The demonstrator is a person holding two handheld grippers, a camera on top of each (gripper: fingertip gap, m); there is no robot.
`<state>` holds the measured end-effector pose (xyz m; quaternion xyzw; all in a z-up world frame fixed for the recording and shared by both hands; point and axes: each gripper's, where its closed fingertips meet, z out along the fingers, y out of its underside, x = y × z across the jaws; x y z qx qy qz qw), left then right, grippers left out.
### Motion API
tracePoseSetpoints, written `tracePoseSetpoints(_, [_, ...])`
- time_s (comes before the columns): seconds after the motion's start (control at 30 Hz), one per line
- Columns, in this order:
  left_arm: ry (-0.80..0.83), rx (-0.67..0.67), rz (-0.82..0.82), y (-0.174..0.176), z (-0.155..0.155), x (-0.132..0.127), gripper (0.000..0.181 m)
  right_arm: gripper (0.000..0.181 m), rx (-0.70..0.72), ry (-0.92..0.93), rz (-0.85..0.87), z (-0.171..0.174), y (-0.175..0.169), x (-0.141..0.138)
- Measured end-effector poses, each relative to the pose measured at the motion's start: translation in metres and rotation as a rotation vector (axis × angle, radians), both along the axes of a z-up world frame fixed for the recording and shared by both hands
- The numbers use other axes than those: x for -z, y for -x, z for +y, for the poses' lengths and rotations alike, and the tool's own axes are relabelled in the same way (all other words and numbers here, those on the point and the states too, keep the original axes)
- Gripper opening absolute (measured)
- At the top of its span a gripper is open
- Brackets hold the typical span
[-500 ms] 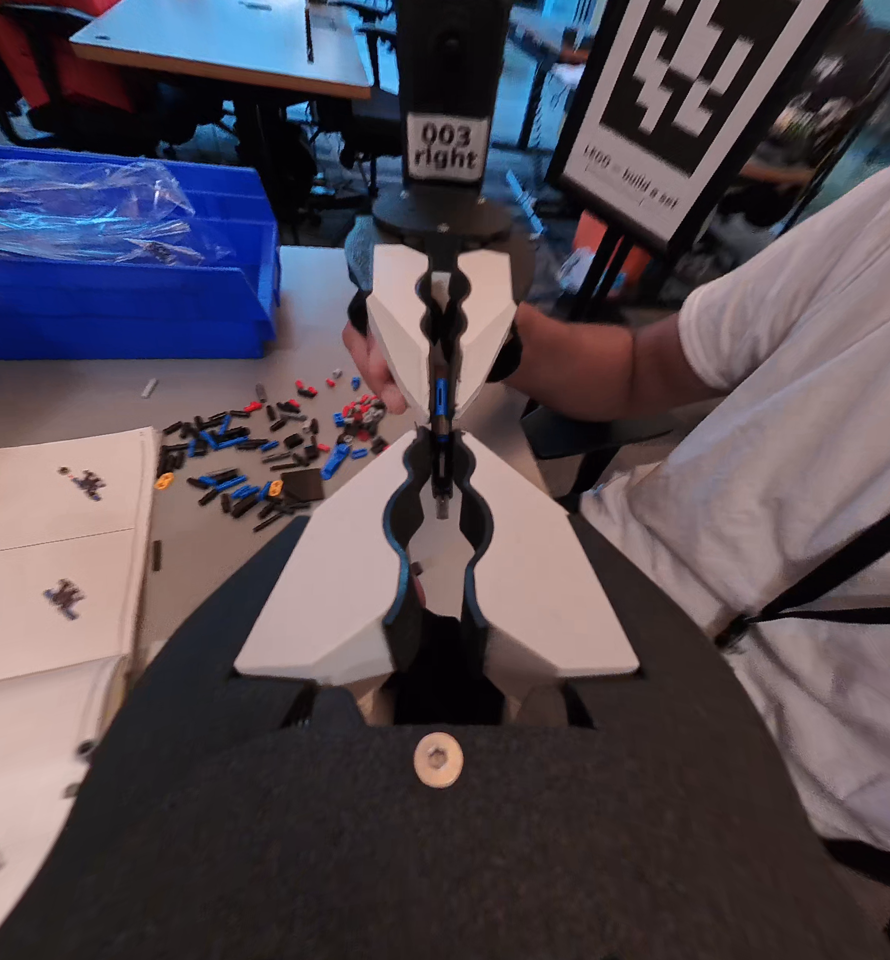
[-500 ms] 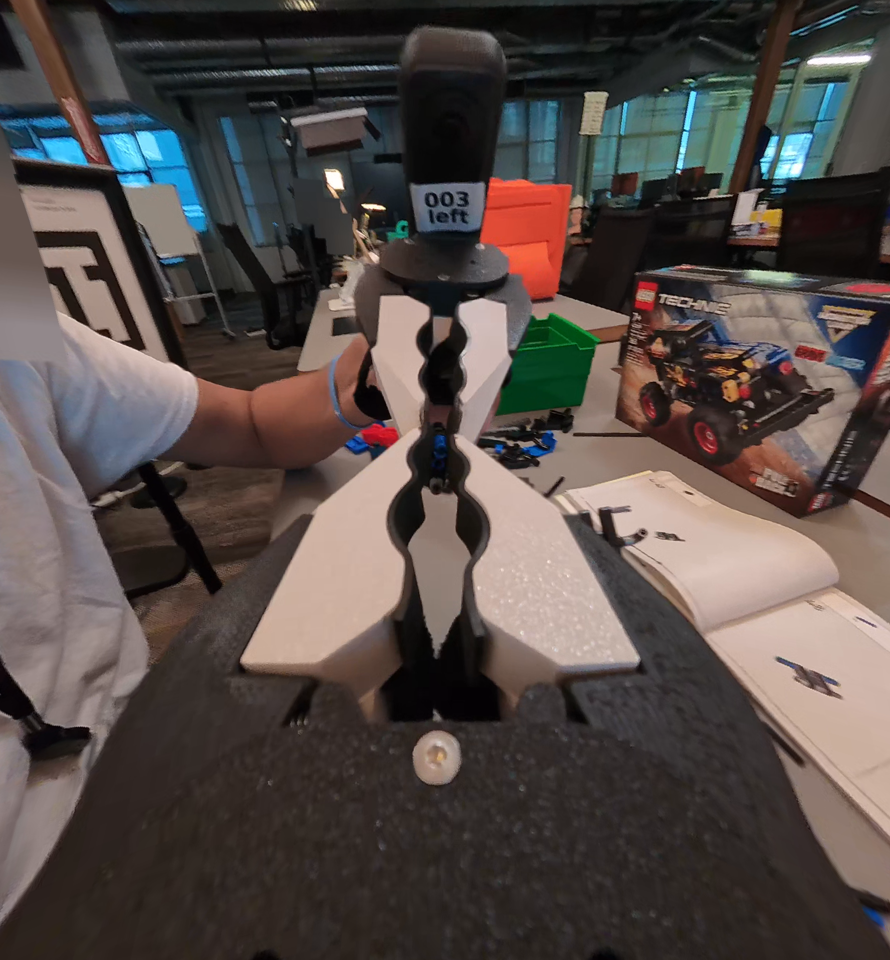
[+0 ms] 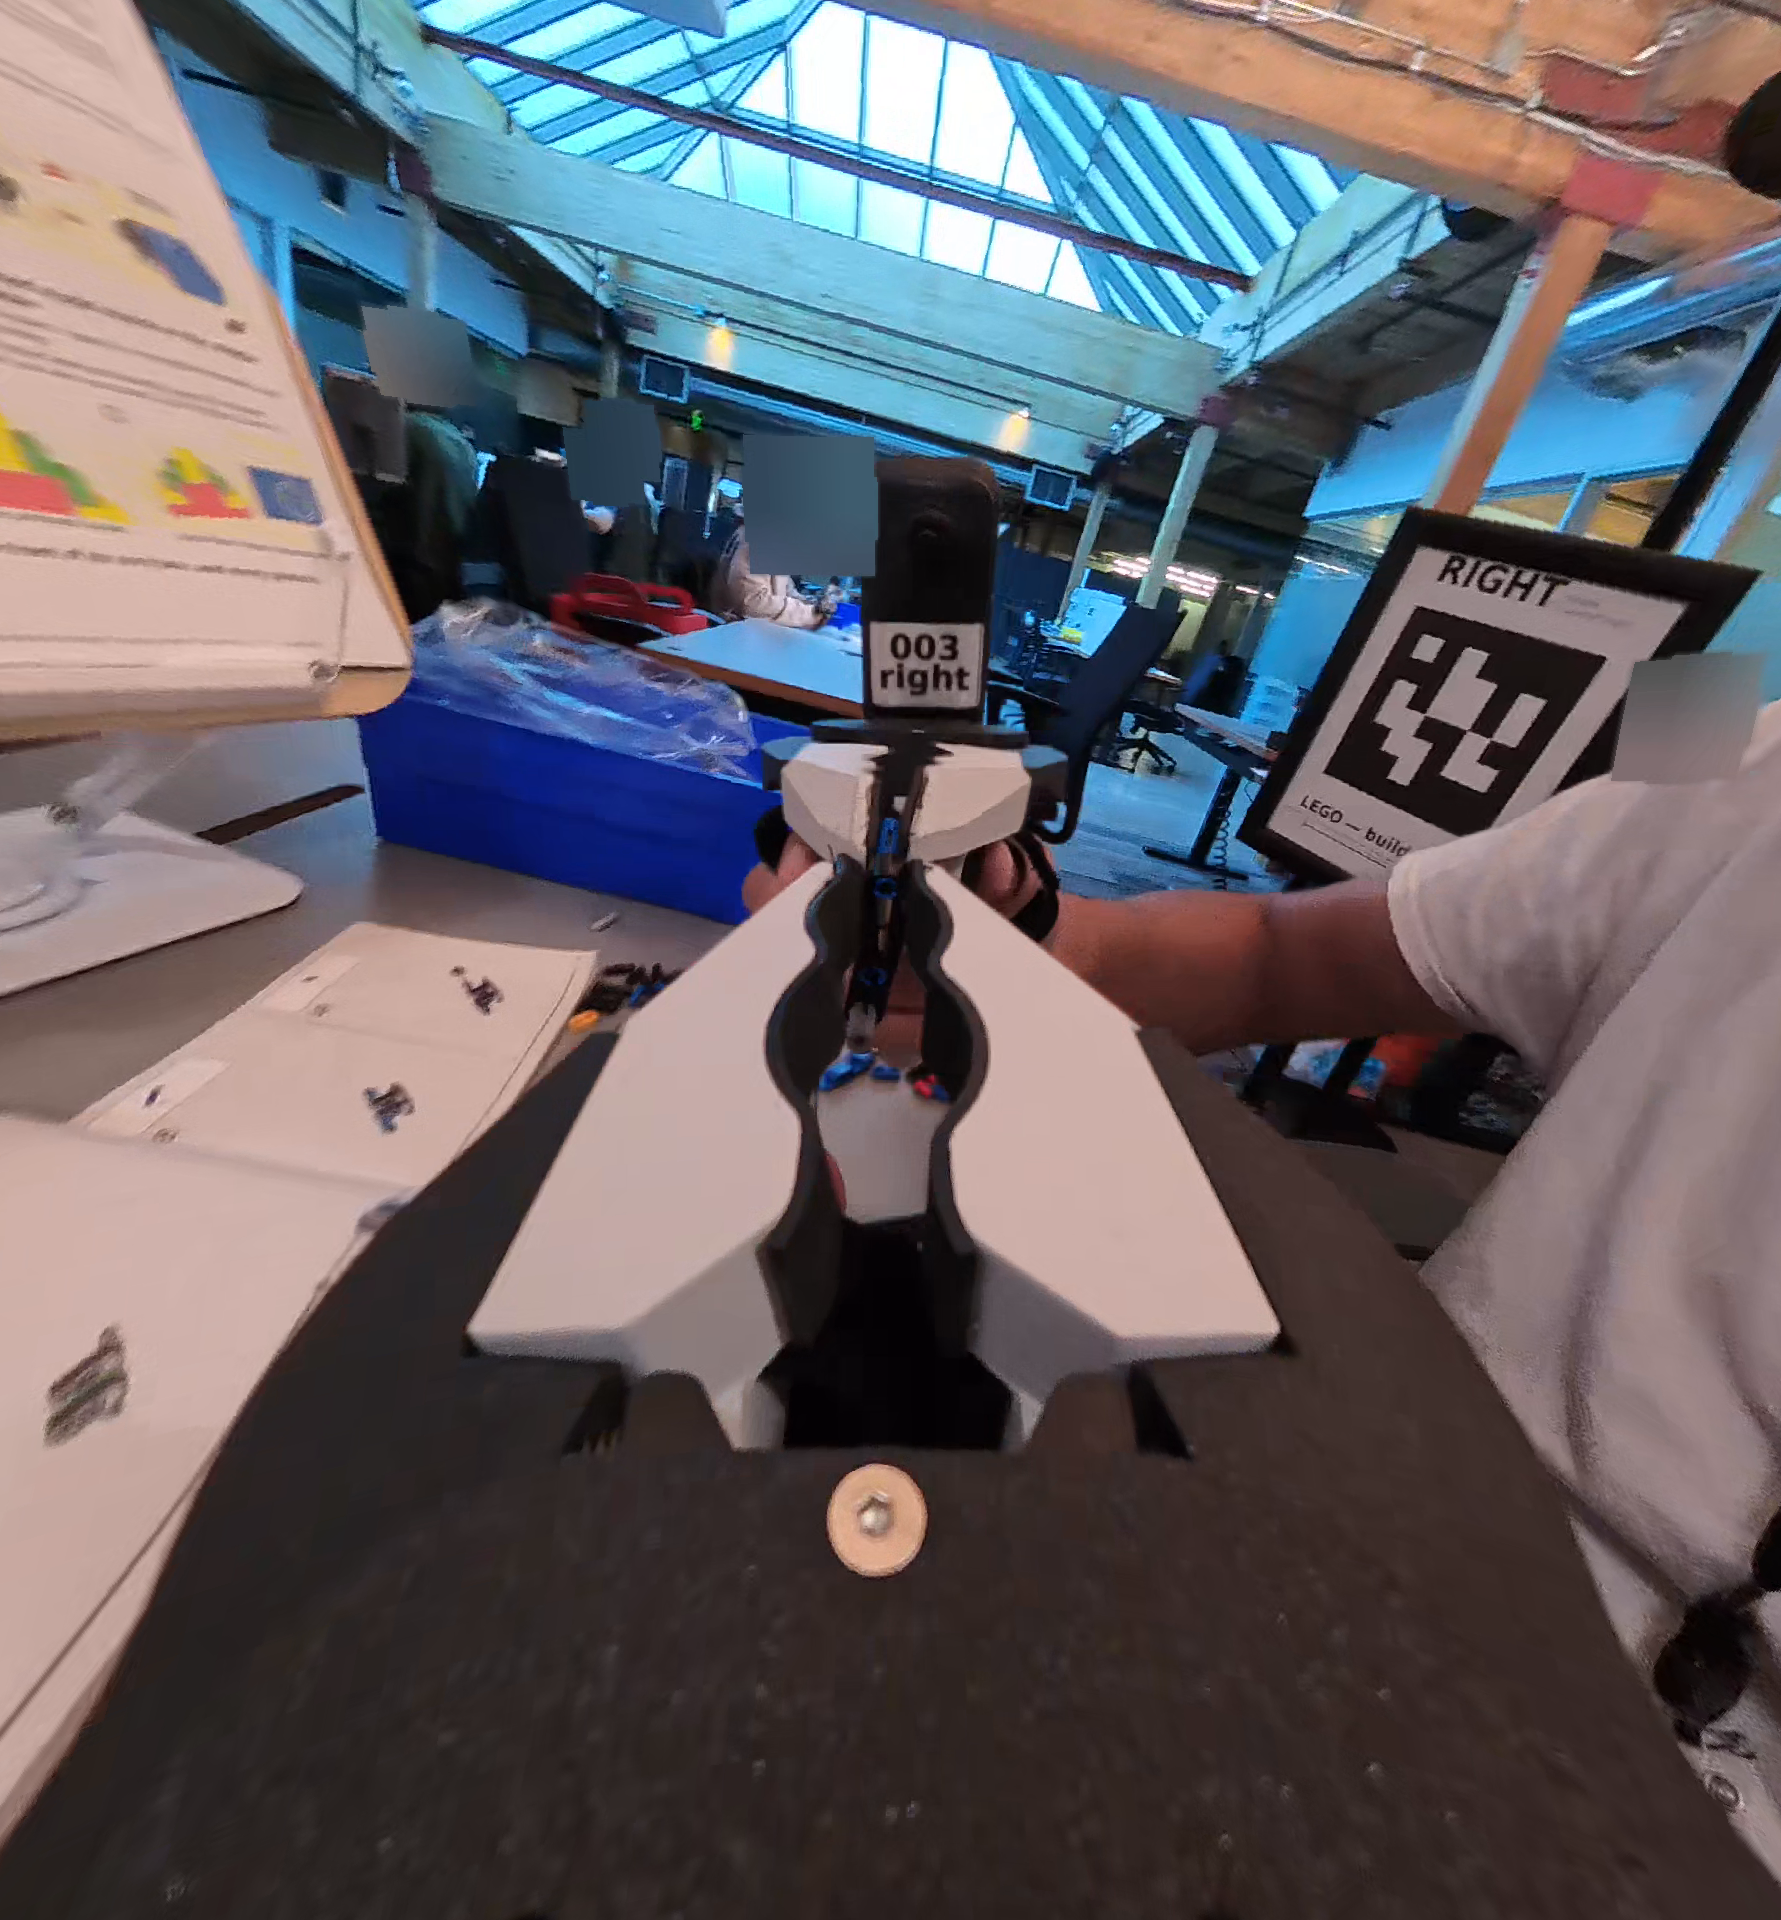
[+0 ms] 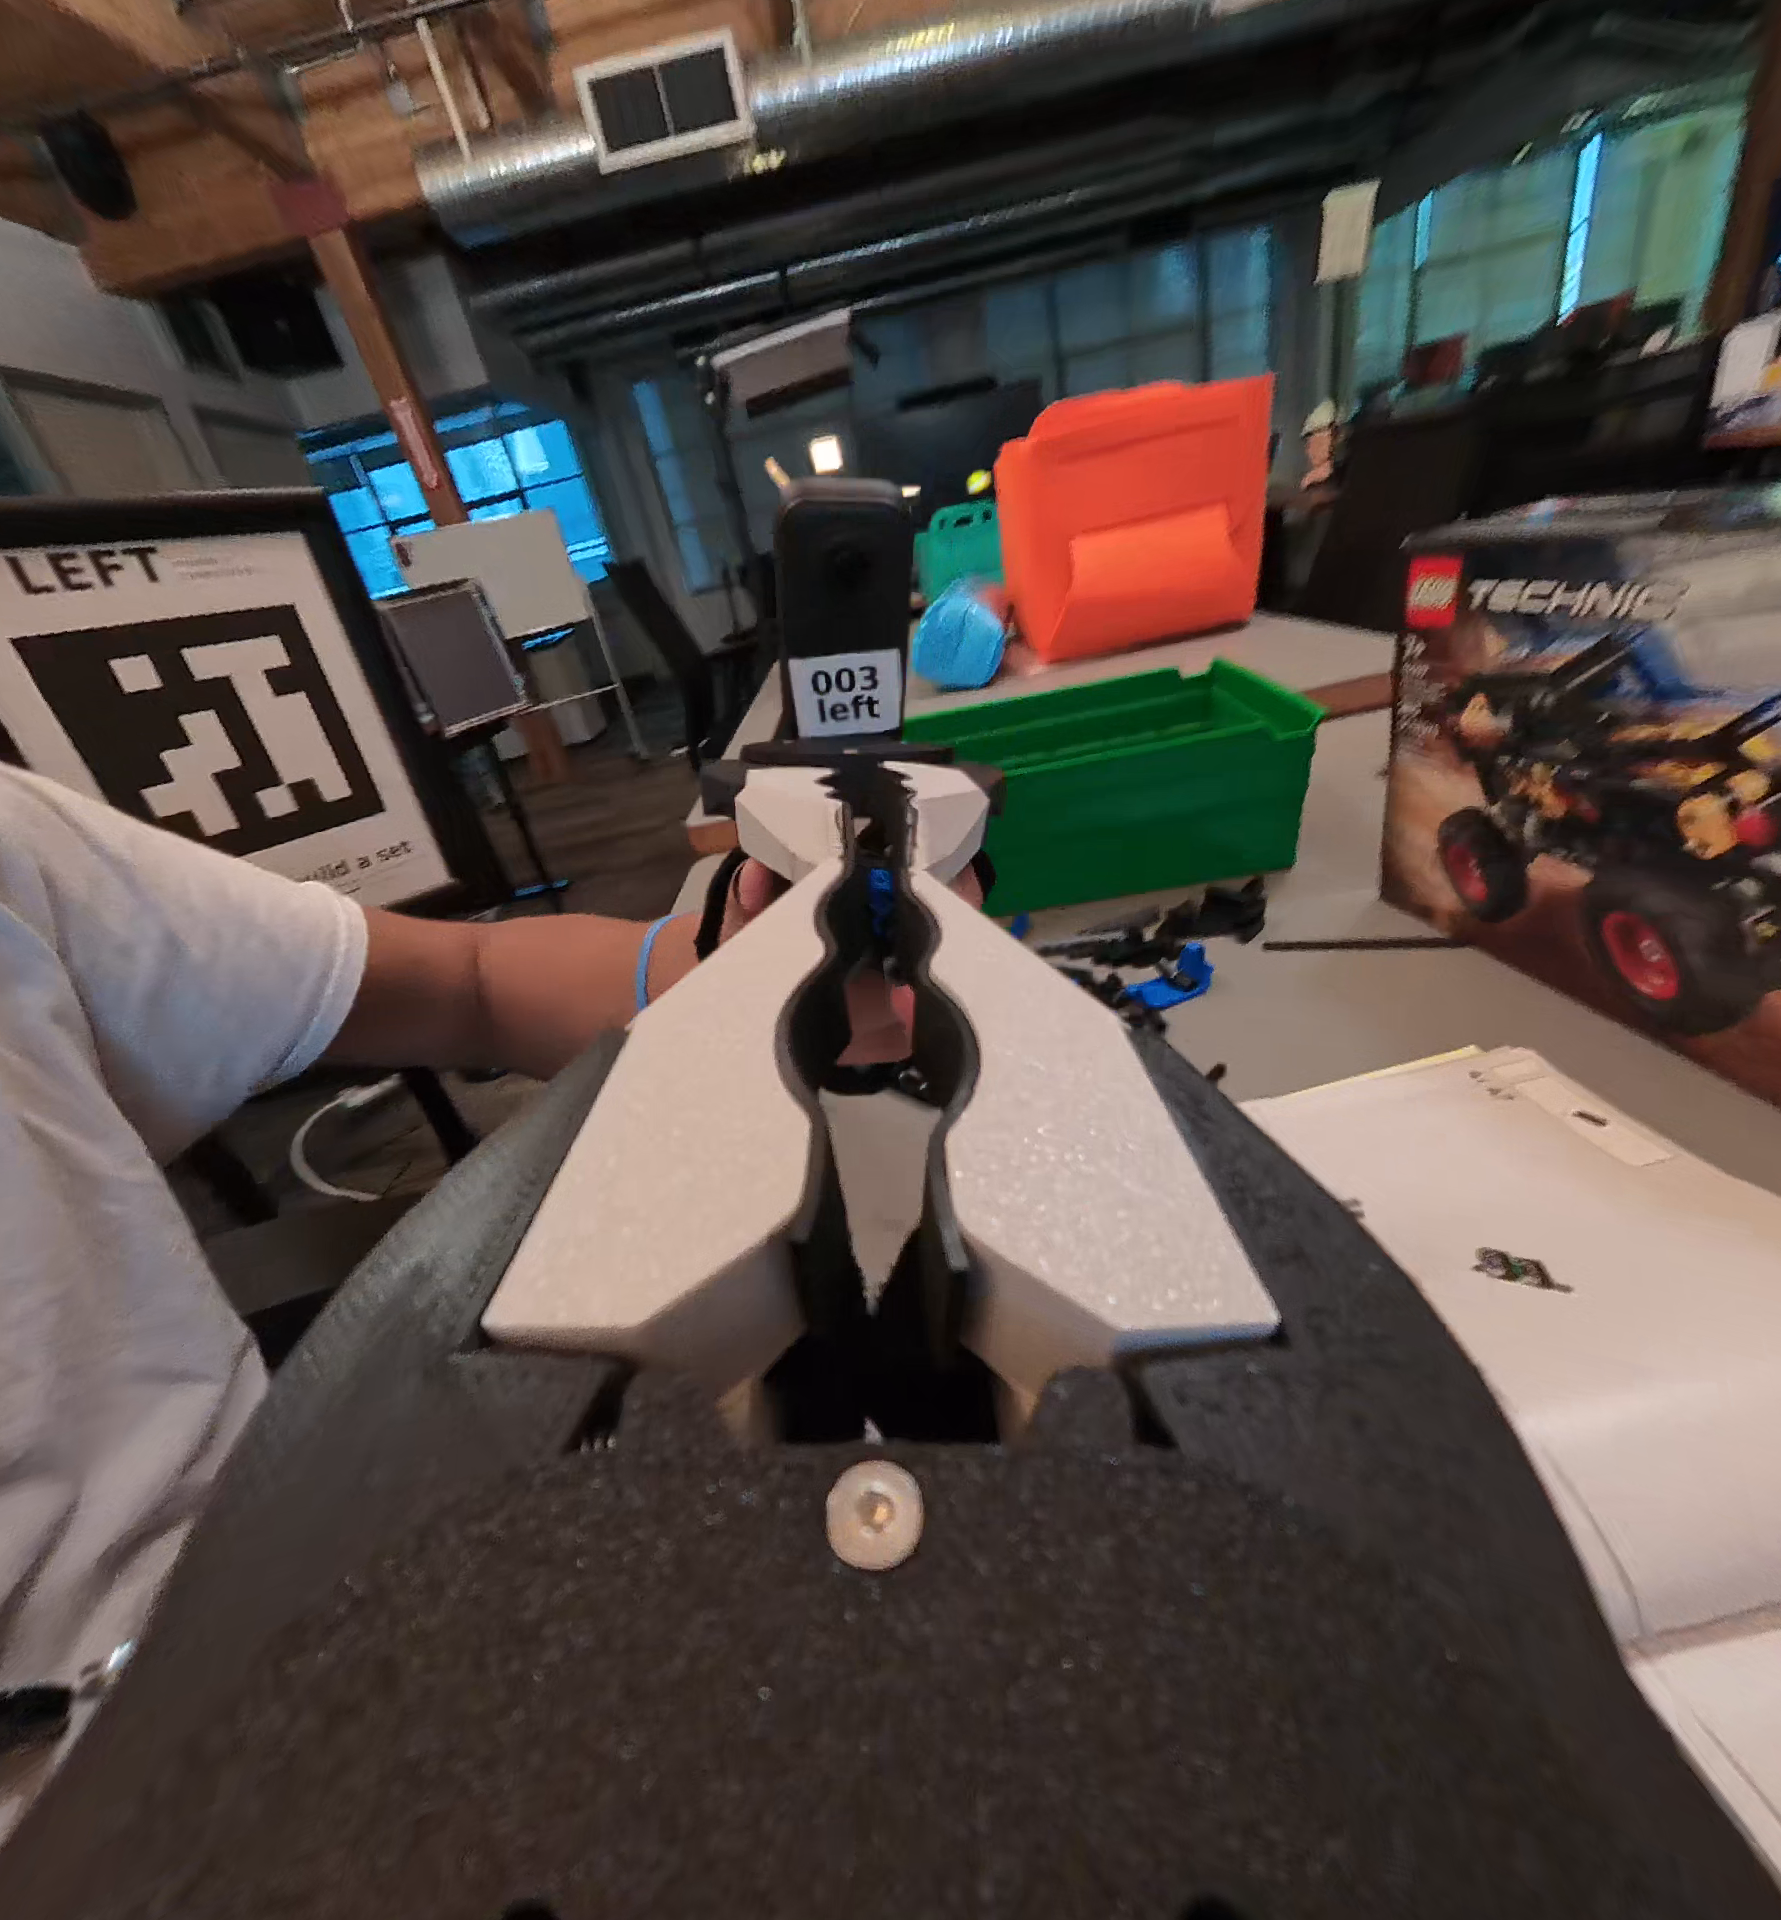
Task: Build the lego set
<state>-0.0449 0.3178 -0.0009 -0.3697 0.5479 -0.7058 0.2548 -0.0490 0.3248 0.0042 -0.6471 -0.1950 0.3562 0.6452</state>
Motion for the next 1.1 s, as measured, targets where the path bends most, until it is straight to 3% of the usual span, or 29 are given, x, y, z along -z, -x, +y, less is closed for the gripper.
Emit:
tracePoseSetpoints(0.17, [0.005,-0.058,0.013,-0.004,0.014,0.016,0.006,0.003,-0.023,0.047,0.1,0.013,-0.005,0.021])
tracePoseSetpoints(0.37, [0.054,-0.112,-0.065,0.0,0.023,0.002,0.016,0.003,0.058,0.021,0.297,0.004,-0.035,0.011])
tracePoseSetpoints(0.57, [0.024,-0.173,-0.011,-0.012,0.018,0.022,0.023,0.003,0.042,0.042,0.354,0.007,-0.026,0.016])
tracePoseSetpoints(0.63, [0.045,-0.137,0.006,-0.013,0.013,0.027,0.022,0.003,0.023,0.049,0.384,0.007,-0.023,0.015])
tracePoseSetpoints(0.73, [0.092,-0.09,0.023,-0.014,0.007,0.03,0.017,0.003,0.041,0.043,0.381,0.009,-0.023,0.017])
tracePoseSetpoints(0.77, [0.102,-0.086,0.015,-0.012,0.008,0.028,0.007,0.003,0.036,0.048,0.372,0.01,-0.022,0.018])
tracePoseSetpoints(0.93, [0.148,-0.031,-0.011,-0.004,0.009,0.017,0.006,0.003,-0.024,0.049,0.358,0.006,-0.016,0.018])
tracePoseSetpoints(1.1, [0.18,0.023,-0.029,0.003,0.007,0.007,0.006,0.004,-0.026,0.033,0.195,0.002,-0.005,0.027])
